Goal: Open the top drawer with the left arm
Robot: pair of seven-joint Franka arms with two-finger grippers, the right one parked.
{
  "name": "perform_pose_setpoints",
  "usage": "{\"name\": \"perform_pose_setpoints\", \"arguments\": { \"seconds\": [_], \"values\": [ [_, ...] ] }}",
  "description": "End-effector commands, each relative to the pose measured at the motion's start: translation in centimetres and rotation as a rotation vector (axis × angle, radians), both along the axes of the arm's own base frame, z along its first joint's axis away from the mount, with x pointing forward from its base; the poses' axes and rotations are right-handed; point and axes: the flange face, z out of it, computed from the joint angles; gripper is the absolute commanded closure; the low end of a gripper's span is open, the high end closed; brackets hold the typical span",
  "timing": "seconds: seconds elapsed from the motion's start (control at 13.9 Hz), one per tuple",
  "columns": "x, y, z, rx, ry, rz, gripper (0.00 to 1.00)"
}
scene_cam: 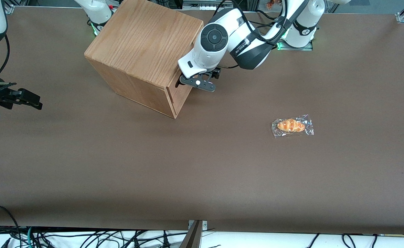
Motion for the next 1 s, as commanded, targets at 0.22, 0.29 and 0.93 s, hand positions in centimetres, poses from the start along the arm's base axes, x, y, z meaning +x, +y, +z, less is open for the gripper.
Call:
{"name": "perform_pose_setpoints", "arguments": {
  "seconds": [0.22, 0.29, 0.93],
  "values": [
    [-0.13, -0.10, -0.55, -0.012, -0.007, -0.001, 0.00],
    [-0.10, -0.03, -0.64, -0.010, -0.007, -0.002, 0.00],
    [0.21, 0.55, -1.17, 0.020, -0.034, -0.014, 0.00]
  ]
}}
